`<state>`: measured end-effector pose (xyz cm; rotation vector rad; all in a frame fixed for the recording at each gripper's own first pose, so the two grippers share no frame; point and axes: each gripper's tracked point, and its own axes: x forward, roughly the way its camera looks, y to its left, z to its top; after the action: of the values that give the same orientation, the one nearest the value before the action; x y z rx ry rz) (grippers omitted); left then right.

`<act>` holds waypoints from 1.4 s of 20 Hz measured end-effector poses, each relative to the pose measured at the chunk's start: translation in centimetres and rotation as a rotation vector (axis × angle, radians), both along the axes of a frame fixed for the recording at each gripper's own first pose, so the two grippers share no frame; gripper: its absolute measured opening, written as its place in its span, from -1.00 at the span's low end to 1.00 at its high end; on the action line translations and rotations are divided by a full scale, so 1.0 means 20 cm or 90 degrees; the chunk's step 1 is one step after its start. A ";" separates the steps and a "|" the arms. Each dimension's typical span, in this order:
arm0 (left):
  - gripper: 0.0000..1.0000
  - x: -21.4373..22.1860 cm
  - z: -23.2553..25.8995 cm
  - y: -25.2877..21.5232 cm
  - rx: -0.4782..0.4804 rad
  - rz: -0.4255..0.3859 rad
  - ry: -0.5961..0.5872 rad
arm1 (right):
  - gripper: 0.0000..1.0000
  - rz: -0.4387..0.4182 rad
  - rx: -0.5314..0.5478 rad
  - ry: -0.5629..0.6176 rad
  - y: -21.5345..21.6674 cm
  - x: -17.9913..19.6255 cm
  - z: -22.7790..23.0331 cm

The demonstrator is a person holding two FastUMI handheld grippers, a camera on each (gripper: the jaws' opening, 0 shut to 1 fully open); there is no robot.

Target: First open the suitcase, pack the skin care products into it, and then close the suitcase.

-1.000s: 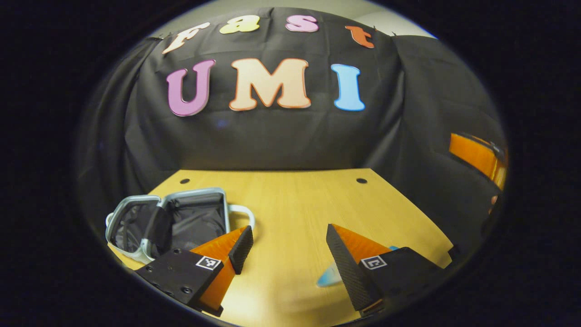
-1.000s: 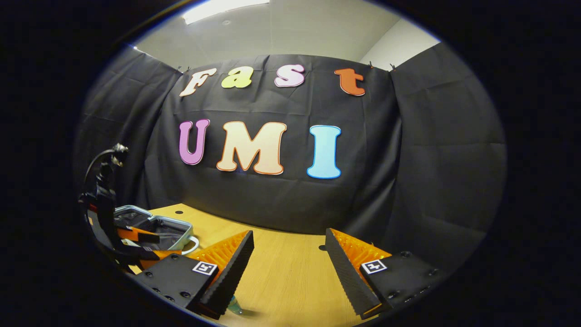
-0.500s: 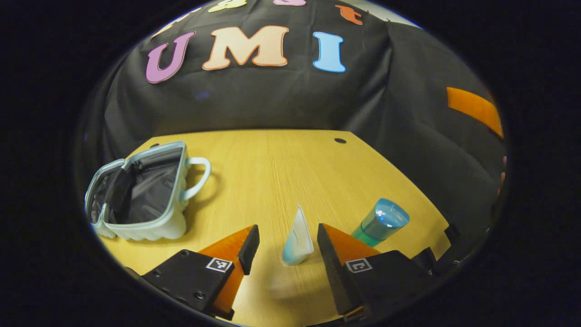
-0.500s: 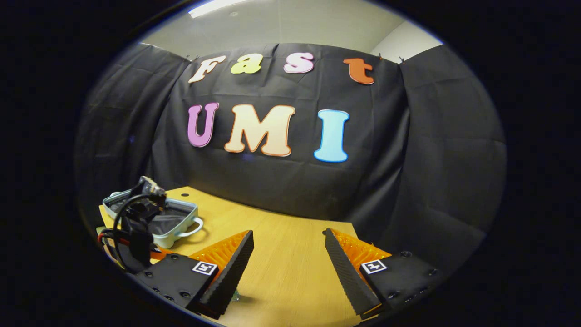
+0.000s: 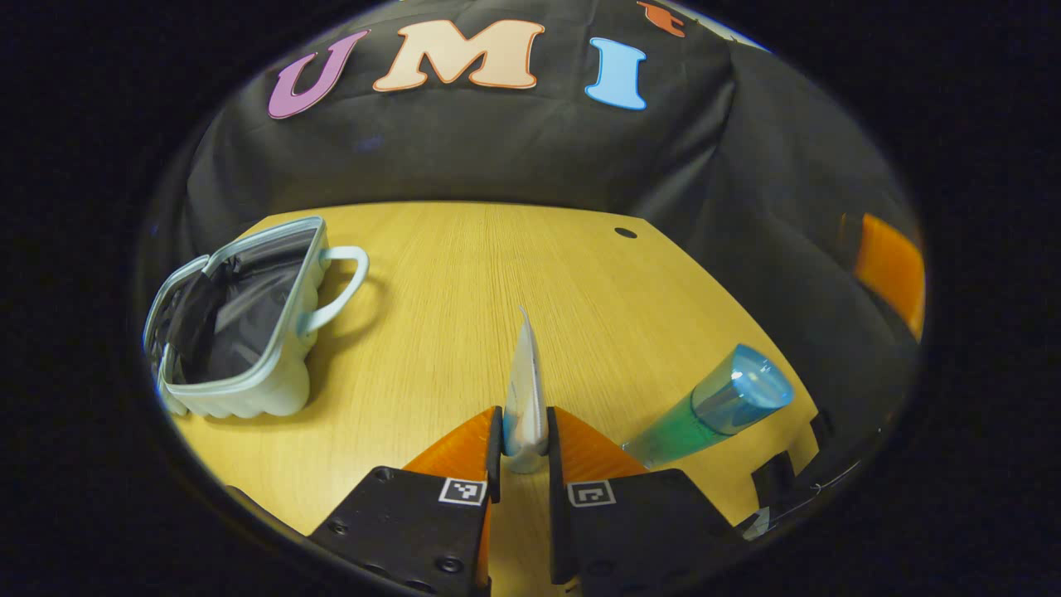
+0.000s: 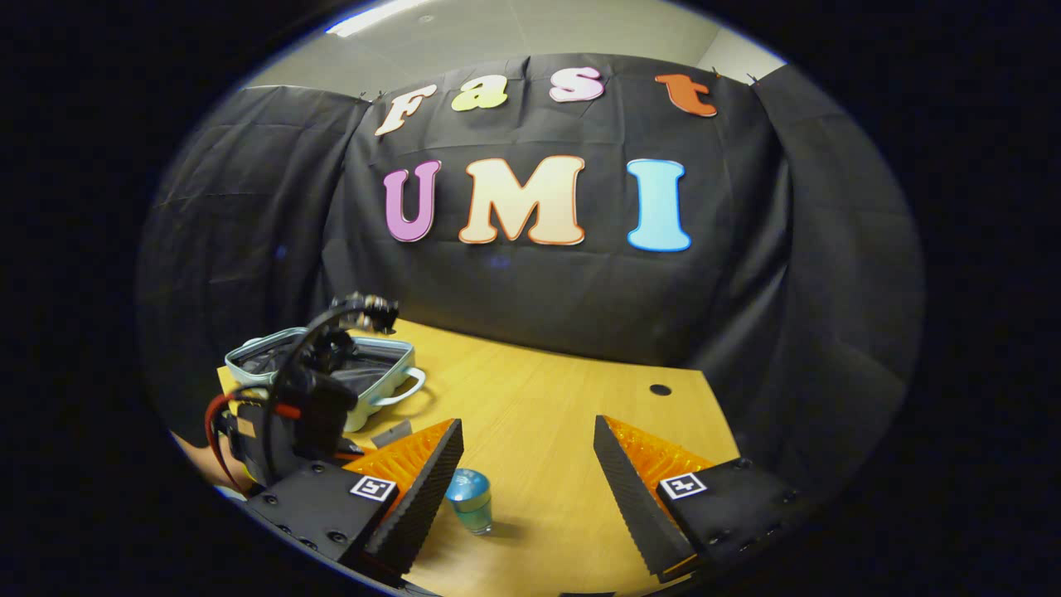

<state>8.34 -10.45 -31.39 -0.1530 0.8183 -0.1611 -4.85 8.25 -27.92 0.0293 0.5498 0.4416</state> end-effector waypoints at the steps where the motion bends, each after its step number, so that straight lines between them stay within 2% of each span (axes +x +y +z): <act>1: -0.58 0.01 0.06 0.03 0.009 0.001 -0.012 | 0.98 0.006 0.008 0.005 0.03 -0.01 -0.02; 9: -0.59 0.02 0.58 0.30 0.026 0.077 -0.073 | 0.92 0.067 -0.002 0.061 0.17 -0.17 -0.34; 12: -0.59 0.00 0.72 0.41 0.047 0.098 -0.086 | 0.67 0.082 0.003 0.107 0.20 -0.26 -0.51; 13: -0.58 -0.01 0.74 0.45 0.062 0.103 -0.088 | 0.39 0.082 0.003 0.121 0.21 -0.28 -0.55; 14: -0.58 -0.03 0.75 0.50 0.078 0.111 -0.083 | 0.28 0.080 0.005 0.124 0.21 -0.28 -0.56; 15: -0.58 -0.05 0.74 0.53 0.088 0.116 -0.077 | 0.04 0.082 0.020 0.122 0.23 -0.27 -0.56; 17: -0.59 -0.08 0.71 0.58 0.098 0.125 -0.058 | -0.05 0.095 0.040 0.149 0.27 -0.25 -0.56; 19: -0.59 -0.09 0.68 0.64 0.110 0.131 -0.043 | -0.05 0.098 0.058 0.176 0.29 -0.24 -0.51; 23: -0.58 -0.11 0.59 0.85 0.107 0.153 -0.016 | -0.09 0.124 0.075 0.180 0.43 -0.17 -0.31; 24: -0.53 -0.11 0.56 0.93 0.109 0.158 -0.002 | -0.05 0.126 0.083 0.175 0.49 -0.15 -0.24; 25: -0.59 -0.12 0.52 1.02 0.114 0.162 0.017 | -0.05 0.130 0.088 0.171 0.56 -0.13 -0.19; 28: -0.59 -0.13 0.42 1.25 0.108 0.165 0.072 | -0.05 0.135 0.102 0.169 0.81 -0.10 -0.10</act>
<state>5.77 14.59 -22.93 -0.1076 0.9131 0.1622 -6.88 24.38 -29.83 0.1868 0.7818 0.6942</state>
